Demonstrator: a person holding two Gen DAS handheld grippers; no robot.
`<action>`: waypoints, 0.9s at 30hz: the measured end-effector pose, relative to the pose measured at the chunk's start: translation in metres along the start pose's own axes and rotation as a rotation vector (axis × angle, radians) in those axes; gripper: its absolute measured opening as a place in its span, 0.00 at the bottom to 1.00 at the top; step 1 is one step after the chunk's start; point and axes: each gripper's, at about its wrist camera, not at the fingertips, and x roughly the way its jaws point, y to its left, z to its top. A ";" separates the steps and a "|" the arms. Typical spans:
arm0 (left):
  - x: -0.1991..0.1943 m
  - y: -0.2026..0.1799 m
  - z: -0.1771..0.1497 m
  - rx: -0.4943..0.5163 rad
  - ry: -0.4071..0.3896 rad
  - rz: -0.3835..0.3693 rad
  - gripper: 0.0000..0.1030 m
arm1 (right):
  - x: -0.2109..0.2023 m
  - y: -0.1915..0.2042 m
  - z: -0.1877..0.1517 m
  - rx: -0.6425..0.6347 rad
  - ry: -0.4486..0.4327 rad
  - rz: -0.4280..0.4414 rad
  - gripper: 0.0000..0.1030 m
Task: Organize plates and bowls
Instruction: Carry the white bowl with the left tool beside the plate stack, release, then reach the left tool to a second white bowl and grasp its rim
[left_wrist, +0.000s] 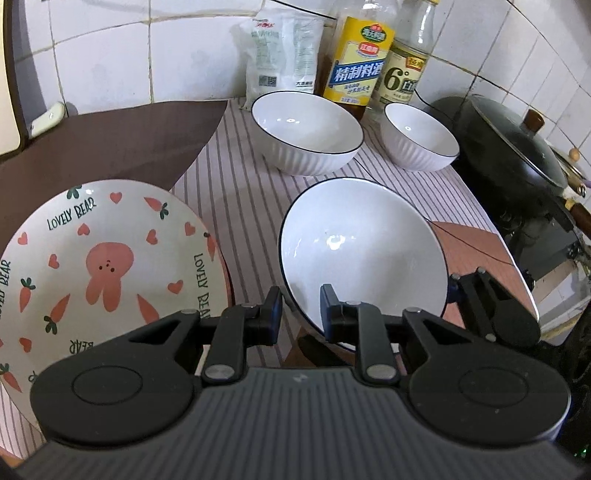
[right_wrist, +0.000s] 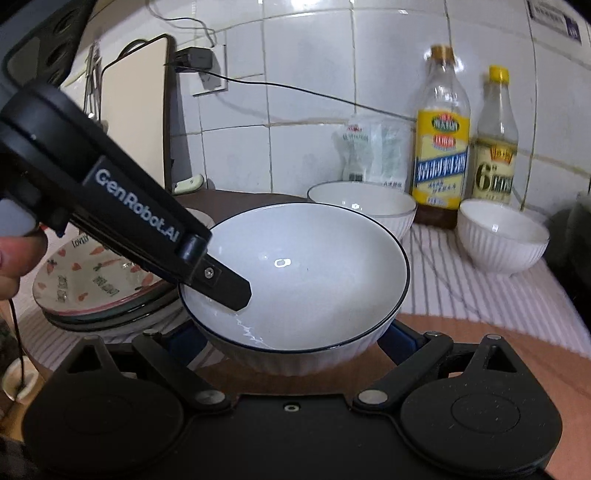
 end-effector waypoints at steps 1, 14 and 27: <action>0.002 0.000 0.000 0.000 0.007 0.006 0.20 | 0.002 0.000 -0.001 0.003 0.007 0.005 0.96; 0.003 0.001 0.005 -0.005 0.075 0.061 0.20 | -0.005 0.012 -0.005 -0.029 0.073 -0.031 0.96; -0.056 -0.003 0.025 0.016 0.052 0.028 0.23 | -0.064 0.001 0.034 0.128 0.031 -0.026 0.96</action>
